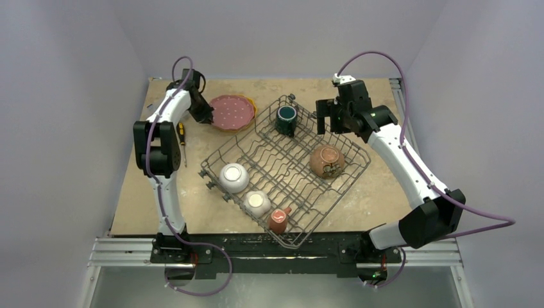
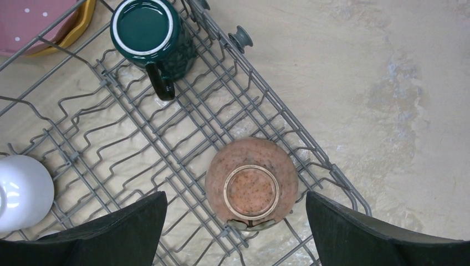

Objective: Load the mixed dishes into the dish rack

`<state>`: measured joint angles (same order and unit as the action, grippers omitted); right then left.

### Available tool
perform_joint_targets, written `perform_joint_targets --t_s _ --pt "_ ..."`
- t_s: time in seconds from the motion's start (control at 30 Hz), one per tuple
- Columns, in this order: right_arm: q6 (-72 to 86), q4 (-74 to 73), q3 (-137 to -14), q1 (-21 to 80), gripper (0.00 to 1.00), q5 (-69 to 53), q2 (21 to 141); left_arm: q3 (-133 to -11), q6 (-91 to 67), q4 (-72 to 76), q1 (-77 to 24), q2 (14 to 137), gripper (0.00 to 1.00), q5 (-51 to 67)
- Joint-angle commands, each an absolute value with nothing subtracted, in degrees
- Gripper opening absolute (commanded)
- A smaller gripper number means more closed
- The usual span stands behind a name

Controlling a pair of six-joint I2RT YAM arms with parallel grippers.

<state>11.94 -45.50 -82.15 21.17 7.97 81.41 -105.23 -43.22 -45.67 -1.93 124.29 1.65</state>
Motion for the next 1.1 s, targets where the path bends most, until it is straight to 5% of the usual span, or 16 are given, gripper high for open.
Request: perform_joint_targets --t_s 0.0,0.3,0.8,1.07 --pt "10.99 -43.68 -82.46 20.82 0.95 8.11 82.06 -104.53 -41.86 -46.06 -1.79 119.00 0.00 2.26" --pt "11.24 -43.32 -82.10 20.68 0.95 7.30 82.31 -104.74 -42.69 -47.55 -0.97 121.08 0.31 3.45" --pt "11.41 -43.27 -81.97 20.58 0.95 6.53 82.27 -100.69 -47.15 -38.64 -0.18 121.30 0.48 10.46" --pt "11.41 -43.33 -82.03 20.58 0.95 6.50 82.35 -100.06 -49.47 -39.08 -0.09 122.41 0.42 9.89"
